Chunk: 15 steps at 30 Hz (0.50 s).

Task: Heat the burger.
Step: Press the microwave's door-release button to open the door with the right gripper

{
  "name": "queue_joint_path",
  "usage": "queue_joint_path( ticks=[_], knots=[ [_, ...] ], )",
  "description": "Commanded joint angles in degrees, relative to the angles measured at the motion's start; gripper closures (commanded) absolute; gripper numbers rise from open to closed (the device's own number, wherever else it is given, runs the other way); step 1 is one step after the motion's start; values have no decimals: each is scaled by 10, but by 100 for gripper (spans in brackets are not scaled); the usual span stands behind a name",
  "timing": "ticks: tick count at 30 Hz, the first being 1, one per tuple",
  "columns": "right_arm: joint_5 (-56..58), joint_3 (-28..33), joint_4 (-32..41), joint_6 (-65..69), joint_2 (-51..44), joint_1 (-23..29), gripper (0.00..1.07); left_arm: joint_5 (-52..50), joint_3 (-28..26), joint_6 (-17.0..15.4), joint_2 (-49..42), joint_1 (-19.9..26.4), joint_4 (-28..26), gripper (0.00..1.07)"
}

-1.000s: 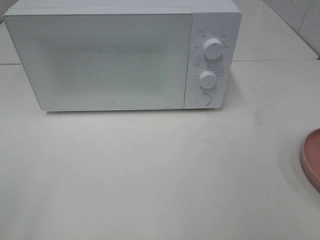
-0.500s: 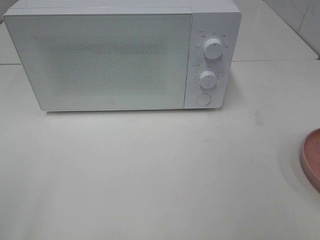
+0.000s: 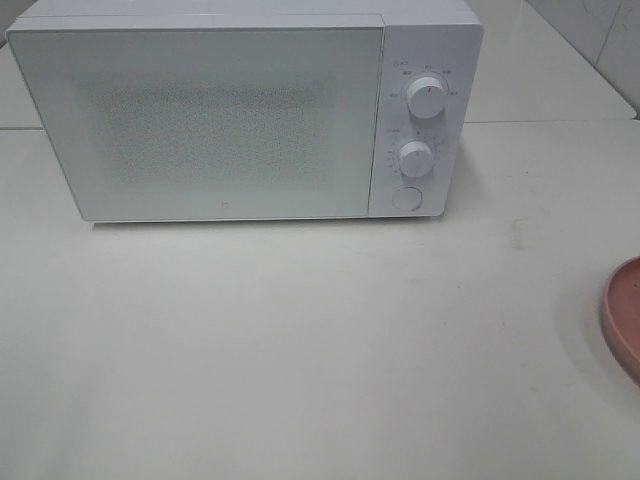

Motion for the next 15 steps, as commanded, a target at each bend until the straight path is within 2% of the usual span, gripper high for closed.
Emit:
queue_joint_path(
  ticks=[1, 15],
  knots=[
    [-52, 7, 0, -2, 38, 2, 32, -5, 1, -1, -2, 1, -6, 9],
    [-203, 64, 0, -2, 153, 2, 32, -5, 1, -1, -2, 1, -6, 9]
  ],
)
